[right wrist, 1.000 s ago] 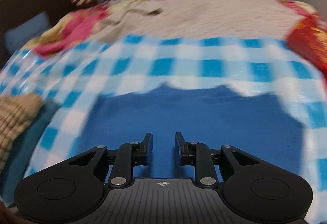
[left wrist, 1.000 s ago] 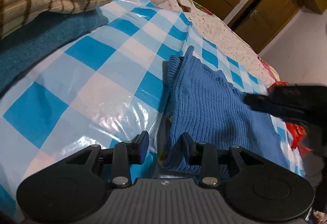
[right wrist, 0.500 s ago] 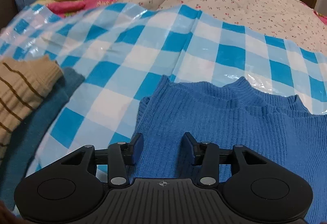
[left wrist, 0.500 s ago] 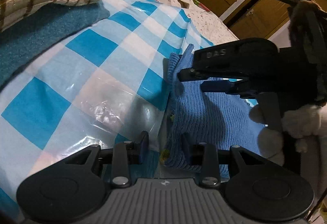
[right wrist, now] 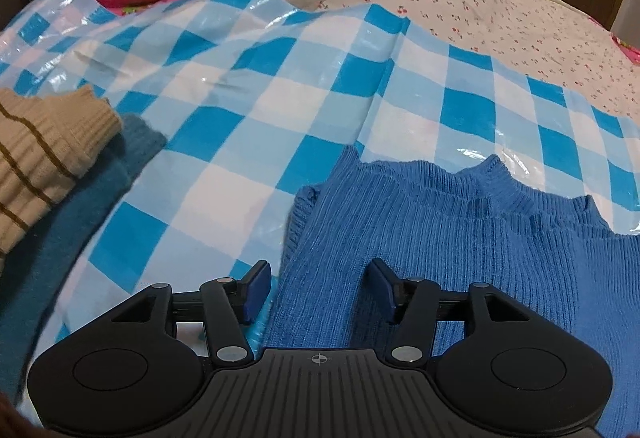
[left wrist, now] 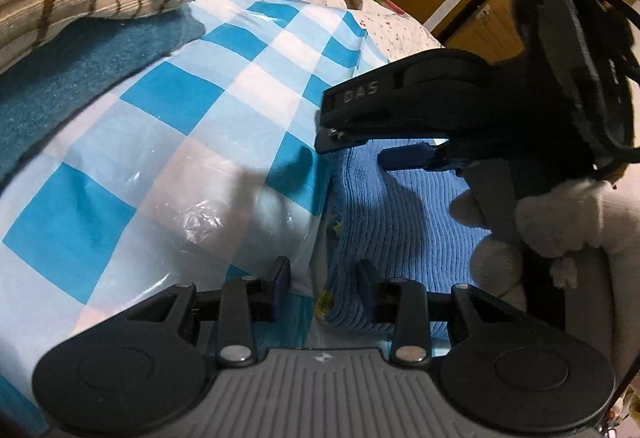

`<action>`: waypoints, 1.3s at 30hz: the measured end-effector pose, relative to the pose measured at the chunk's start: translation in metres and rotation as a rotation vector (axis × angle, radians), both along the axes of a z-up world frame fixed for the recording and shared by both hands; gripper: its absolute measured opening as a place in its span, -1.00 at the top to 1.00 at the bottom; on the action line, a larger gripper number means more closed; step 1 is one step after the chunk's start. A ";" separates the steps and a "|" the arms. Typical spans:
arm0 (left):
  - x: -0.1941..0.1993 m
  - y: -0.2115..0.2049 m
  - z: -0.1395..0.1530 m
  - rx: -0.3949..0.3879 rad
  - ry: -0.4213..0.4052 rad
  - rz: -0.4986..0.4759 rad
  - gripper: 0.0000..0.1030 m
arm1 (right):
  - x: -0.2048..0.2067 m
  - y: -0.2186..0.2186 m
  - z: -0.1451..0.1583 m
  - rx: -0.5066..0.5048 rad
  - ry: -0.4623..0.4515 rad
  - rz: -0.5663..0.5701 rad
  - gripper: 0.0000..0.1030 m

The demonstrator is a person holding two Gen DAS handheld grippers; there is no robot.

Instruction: Fold small clothes

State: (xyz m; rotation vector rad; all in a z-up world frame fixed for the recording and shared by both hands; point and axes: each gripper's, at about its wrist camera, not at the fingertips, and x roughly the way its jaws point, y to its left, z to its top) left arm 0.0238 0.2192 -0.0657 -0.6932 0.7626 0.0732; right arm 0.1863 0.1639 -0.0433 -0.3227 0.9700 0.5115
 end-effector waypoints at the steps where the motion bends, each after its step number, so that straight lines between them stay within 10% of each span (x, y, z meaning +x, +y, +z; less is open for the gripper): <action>1: 0.000 -0.001 0.001 0.009 0.001 -0.003 0.08 | -0.001 0.001 -0.001 -0.008 -0.006 0.003 -0.08; 39: 0.006 -0.022 0.000 0.178 0.007 -0.052 0.05 | -0.016 0.005 -0.026 -0.073 -0.141 0.075 -0.34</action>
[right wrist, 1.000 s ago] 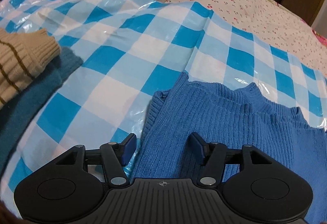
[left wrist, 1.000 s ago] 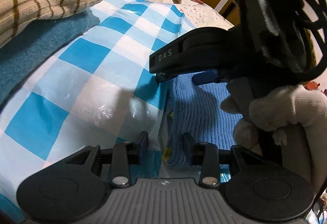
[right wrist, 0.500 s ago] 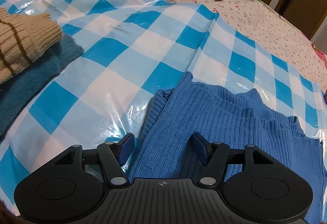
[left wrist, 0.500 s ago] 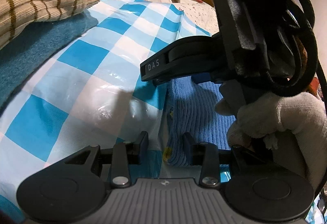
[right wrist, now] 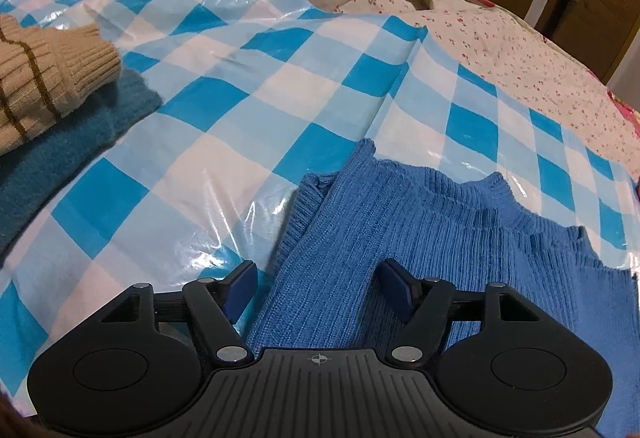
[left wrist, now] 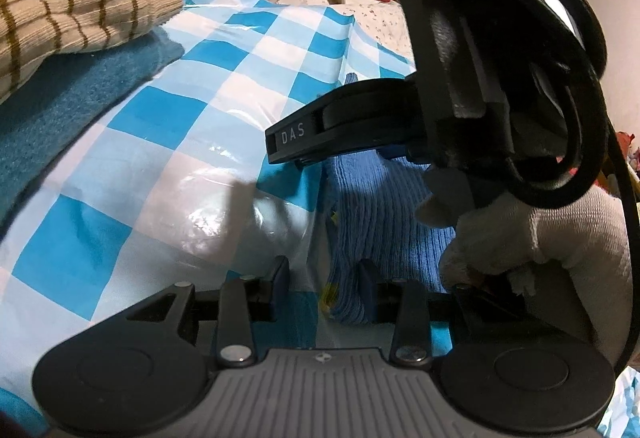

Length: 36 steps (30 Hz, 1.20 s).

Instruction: Fold small clothes

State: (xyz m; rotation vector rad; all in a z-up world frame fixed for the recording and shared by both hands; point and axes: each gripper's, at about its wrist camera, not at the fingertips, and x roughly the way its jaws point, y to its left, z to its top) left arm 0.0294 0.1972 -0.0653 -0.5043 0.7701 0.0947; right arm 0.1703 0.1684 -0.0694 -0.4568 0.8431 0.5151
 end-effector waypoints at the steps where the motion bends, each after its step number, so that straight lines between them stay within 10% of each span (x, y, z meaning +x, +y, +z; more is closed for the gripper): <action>1: 0.000 0.000 0.000 -0.001 -0.003 0.001 0.05 | 0.000 -0.001 0.000 0.005 0.000 0.000 -0.34; 14: 0.000 0.004 -0.004 -0.054 -0.041 0.004 -0.27 | 0.008 -0.016 0.013 0.026 0.063 -0.032 -0.34; 31: -0.004 0.003 -0.003 -0.095 -0.043 -0.008 -0.25 | 0.016 0.024 0.003 -0.213 0.079 0.010 -0.44; 36: -0.006 0.001 -0.002 -0.098 -0.048 -0.017 -0.30 | 0.011 0.023 0.006 -0.194 0.076 0.019 -0.17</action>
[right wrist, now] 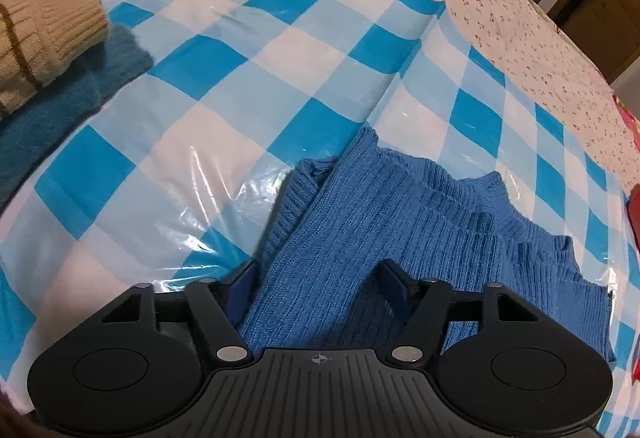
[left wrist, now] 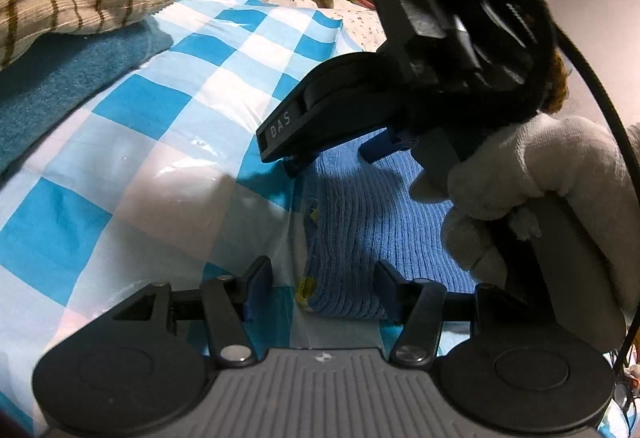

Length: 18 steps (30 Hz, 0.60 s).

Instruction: Fold small clothes

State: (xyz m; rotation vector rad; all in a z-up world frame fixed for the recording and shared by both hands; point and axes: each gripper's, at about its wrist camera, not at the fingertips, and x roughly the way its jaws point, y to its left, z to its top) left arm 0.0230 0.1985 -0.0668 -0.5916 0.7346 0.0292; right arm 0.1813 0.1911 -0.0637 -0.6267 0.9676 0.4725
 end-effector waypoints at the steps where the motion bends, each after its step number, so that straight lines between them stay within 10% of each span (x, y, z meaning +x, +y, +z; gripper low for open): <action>1: 0.000 0.000 0.000 0.002 -0.002 -0.002 -0.31 | -0.001 0.000 0.001 0.001 -0.003 0.005 -0.16; 11: 0.002 -0.001 -0.003 -0.010 -0.026 -0.033 -0.65 | 0.001 -0.026 0.016 0.082 0.013 -0.042 0.53; 18: -0.004 0.003 -0.004 -0.016 -0.027 0.006 -0.09 | 0.001 -0.039 0.027 0.152 0.039 -0.069 0.70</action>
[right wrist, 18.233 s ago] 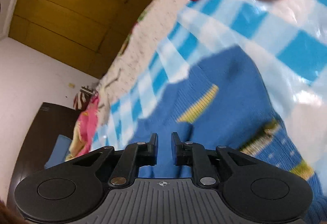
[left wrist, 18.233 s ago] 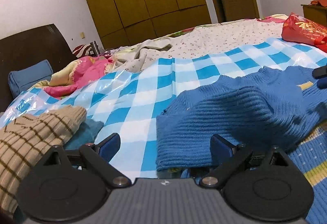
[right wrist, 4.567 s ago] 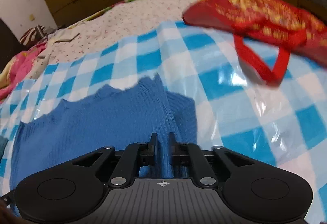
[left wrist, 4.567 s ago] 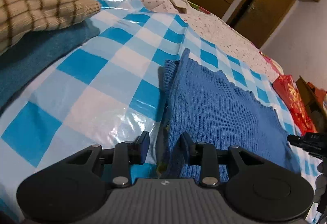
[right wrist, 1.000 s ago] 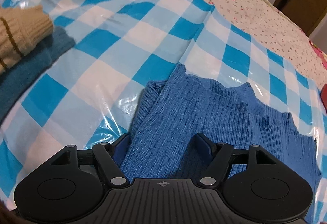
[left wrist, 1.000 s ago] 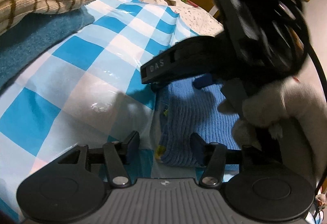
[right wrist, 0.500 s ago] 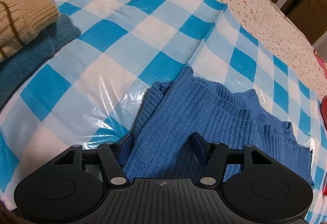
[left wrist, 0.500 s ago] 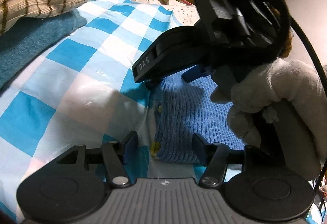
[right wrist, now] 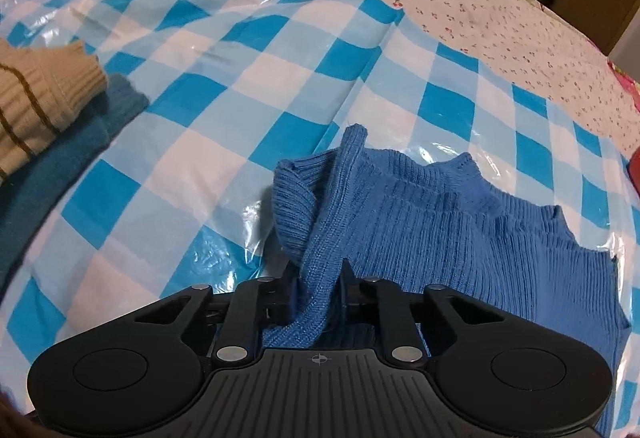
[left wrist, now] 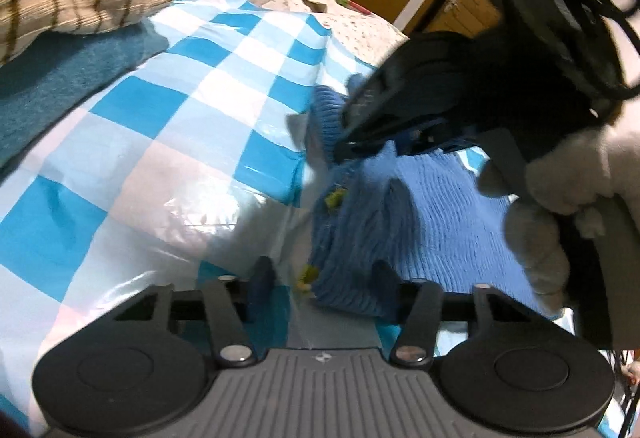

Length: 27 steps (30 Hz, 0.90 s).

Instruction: Fold small clothes

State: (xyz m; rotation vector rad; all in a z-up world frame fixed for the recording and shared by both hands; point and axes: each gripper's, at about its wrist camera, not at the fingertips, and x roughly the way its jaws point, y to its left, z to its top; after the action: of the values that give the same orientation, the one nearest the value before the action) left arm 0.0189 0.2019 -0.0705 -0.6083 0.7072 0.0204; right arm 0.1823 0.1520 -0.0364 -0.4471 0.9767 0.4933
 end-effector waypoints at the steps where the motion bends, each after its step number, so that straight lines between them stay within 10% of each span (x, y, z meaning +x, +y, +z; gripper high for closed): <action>1: 0.000 0.002 0.000 -0.015 -0.003 0.009 0.00 | 0.000 -0.002 0.002 0.008 0.001 -0.004 0.70; 27: 0.007 -0.022 0.002 0.119 -0.063 -0.020 0.01 | 0.003 -0.070 0.024 0.202 0.053 -0.106 0.73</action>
State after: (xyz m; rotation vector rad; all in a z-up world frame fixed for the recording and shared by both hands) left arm 0.0261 0.1795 -0.0685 -0.4861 0.6458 0.0239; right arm 0.1850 0.0823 -0.0129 -0.2010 0.9844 0.5045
